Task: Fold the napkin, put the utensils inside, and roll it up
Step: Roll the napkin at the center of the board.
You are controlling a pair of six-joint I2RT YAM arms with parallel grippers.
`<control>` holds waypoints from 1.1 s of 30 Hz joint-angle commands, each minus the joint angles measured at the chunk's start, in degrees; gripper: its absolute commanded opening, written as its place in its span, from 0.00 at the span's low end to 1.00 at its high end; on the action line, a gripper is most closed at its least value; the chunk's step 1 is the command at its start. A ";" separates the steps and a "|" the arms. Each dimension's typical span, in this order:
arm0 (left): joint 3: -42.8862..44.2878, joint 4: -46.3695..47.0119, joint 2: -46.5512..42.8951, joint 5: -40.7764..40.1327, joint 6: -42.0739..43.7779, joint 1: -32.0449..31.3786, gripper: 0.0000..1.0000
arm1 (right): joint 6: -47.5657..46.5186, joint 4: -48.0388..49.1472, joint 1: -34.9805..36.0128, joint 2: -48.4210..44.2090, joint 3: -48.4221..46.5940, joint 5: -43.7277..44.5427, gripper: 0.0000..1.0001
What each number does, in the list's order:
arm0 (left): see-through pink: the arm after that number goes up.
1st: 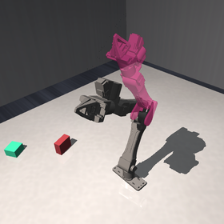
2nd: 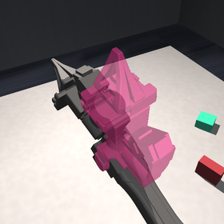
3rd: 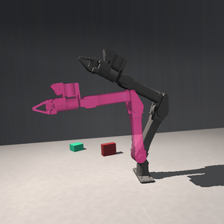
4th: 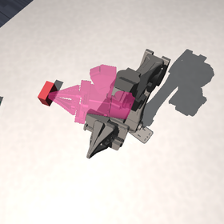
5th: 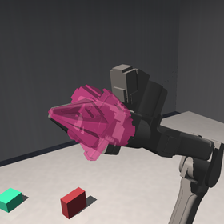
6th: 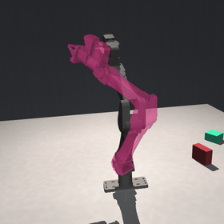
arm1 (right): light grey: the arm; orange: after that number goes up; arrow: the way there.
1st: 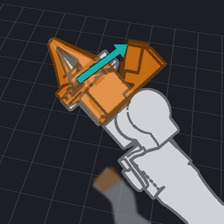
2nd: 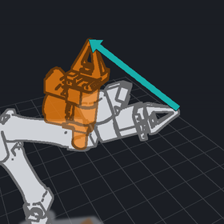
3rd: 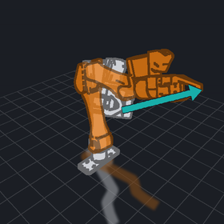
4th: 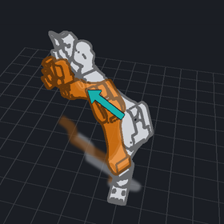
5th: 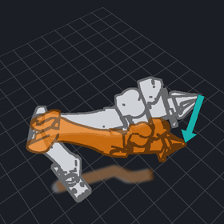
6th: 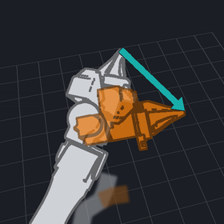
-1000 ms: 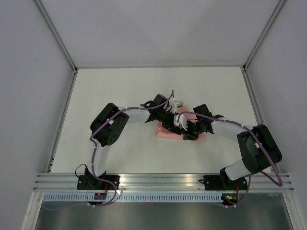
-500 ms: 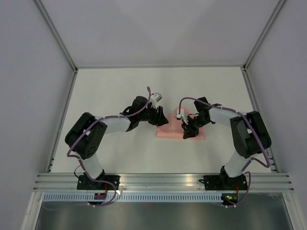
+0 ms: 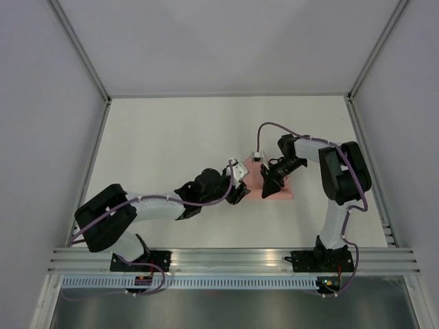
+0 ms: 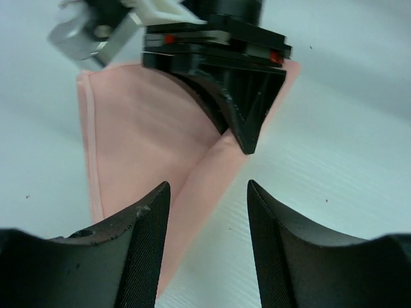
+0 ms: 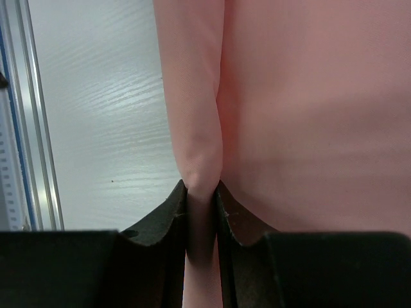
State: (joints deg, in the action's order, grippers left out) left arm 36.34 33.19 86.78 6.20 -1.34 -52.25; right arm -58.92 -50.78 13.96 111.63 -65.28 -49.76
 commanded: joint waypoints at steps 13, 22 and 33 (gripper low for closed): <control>8.92 -0.32 15.60 -15.69 33.41 -14.63 0.81 | -1.11 -3.97 0.28 10.97 -4.42 6.34 0.10; 10.33 0.21 21.76 -15.78 34.39 -14.72 0.78 | -1.20 -5.11 0.28 12.03 -5.65 6.08 0.10; 13.32 -10.24 25.19 -10.86 26.84 -14.46 0.29 | -1.03 -5.38 0.19 12.38 -6.18 5.99 0.10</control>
State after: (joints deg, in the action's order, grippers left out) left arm 49.06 30.13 109.40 -7.07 29.58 -66.78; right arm -56.71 -63.11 13.89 120.81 -72.18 -52.99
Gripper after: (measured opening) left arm 0.341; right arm 0.258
